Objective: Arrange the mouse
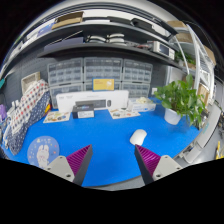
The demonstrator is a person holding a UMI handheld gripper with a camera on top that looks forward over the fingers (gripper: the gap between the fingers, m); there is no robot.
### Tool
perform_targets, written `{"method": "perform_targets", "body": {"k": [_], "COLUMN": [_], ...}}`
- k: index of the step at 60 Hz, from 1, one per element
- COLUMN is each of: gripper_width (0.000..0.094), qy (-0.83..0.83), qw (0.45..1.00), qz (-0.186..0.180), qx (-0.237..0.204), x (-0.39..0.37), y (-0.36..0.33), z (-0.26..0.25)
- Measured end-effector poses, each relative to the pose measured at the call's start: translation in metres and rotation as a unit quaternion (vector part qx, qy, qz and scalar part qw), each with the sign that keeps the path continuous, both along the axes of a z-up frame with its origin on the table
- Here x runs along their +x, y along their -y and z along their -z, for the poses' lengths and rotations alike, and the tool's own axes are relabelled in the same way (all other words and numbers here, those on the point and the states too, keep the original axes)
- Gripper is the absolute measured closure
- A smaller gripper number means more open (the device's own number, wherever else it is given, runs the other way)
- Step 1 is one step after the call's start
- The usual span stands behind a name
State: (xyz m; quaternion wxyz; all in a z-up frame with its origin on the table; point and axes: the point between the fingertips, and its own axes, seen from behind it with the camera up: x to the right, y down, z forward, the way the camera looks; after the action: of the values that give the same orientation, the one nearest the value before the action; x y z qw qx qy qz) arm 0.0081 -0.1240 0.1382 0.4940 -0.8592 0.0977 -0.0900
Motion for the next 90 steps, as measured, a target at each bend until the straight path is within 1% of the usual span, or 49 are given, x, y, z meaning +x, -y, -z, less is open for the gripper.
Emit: {"method": "perform_targets", "body": {"k": [8,9,10,12,22,30,38,41,56,61,65,75,77,84,87,90], "gripper_width": [0.0068,0.0068,0.0069,0.0067,0.0068,0.0069,0.0072,0.0087,0.0088,0.0093,0.0094,0.01,0.0115,0.0123,0.0149,0.02], "qy": [-0.004,-0.005,-0.003,-0.003,-0.012,-0.02,-0.031,-0.037,-0.067,-0.068,-0.071,-0.087,-0.088,-0.082,-0.074,-0.064], "qw": [0.999,0.999,0.999,0.999,0.998,0.997,0.995,0.994,0.987,0.985,0.982,0.974,0.973,0.968,0.968,0.967], "qz": [-0.011,-0.013,-0.015,-0.018,-0.023,-0.019,-0.032,-0.043,-0.095,-0.115,-0.127,-0.161,-0.168,-0.186,-0.191,-0.194], "qx": [-0.032,-0.036,-0.037,-0.041,-0.064,-0.077,-0.086,-0.091,-0.113,-0.114,-0.124,-0.131,-0.133,-0.144,-0.147,-0.151], "x": [0.01,0.011,0.015,0.02,0.059,0.097,0.126,0.132,0.147,0.148,0.151,0.14,0.137,0.129,0.127,0.126], "y": [0.023,0.021,0.026,0.03,0.039,0.028,-0.005,-0.021,-0.09,-0.112,-0.126,-0.159,-0.166,-0.182,-0.186,-0.188], "z": [0.042,0.036,0.051,0.061,0.09,0.103,0.115,0.119,0.135,0.136,0.139,0.139,0.139,0.142,0.143,0.145]}}
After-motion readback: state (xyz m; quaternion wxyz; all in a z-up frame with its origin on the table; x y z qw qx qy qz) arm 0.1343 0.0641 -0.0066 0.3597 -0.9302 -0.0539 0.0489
